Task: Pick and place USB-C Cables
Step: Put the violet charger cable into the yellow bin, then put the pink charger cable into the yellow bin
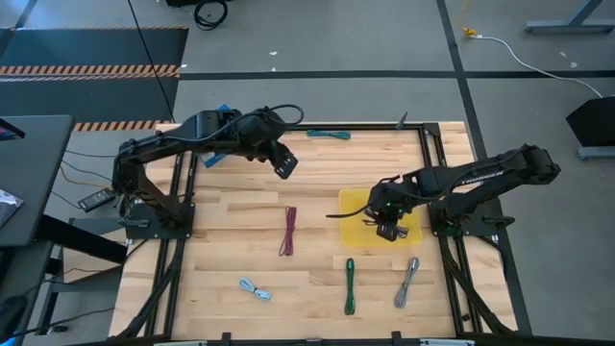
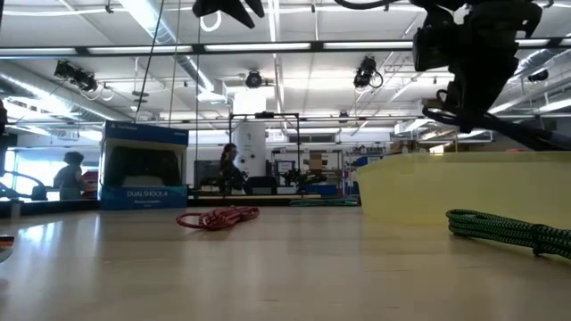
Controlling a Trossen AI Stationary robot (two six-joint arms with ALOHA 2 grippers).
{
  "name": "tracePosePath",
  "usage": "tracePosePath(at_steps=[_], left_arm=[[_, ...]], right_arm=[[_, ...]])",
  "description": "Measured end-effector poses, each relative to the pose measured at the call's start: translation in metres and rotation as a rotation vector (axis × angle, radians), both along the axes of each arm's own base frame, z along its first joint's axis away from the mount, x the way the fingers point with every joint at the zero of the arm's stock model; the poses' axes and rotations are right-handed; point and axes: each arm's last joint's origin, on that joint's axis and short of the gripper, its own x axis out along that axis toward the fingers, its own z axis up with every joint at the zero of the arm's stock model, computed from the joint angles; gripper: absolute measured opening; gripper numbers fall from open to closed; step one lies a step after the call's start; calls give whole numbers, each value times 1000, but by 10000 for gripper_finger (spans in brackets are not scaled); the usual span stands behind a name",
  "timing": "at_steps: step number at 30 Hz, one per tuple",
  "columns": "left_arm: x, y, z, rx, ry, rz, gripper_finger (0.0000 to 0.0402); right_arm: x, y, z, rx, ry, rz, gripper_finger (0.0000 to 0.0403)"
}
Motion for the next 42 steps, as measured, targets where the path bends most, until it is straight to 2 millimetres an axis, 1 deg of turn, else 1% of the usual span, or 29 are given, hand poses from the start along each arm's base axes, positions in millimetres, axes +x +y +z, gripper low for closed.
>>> tracePosePath(at_steps=[9,13,15,17,20,23,26,29,33,37,42], left_arm=[[8,-3,-7,-5,19,47,144],[16,-2,-17,-12,56,54,144],[21,-1,-25,-41,82,81,144],[29,-1,-36,-97,118,94,144],[40,-2,-58,-176,213,129,144],[45,-6,-78,-212,338,174,147],[51,-13,-95,-264,440,182,159],[59,-23,-106,-331,464,181,176],[69,-39,-119,-373,475,216,205],[79,-51,-135,-394,492,275,234],[95,-62,-160,-396,508,313,261]], right_arm=[[1,0,-1,-14,-16,74,175],[-2,0,0,-7,13,51,204],[-1,-1,5,-2,4,21,209],[1,-4,14,10,-26,-14,211],[2,-9,36,4,-106,-68,209],[0,-15,63,-31,-201,-127,206],[-6,-21,94,-71,-319,-177,205],[-15,-27,122,-121,-427,-232,204],[-29,-34,150,-187,-548,-286,204],[-40,-38,166,-190,-644,-309,204],[-52,-39,173,-191,-694,-310,204]])
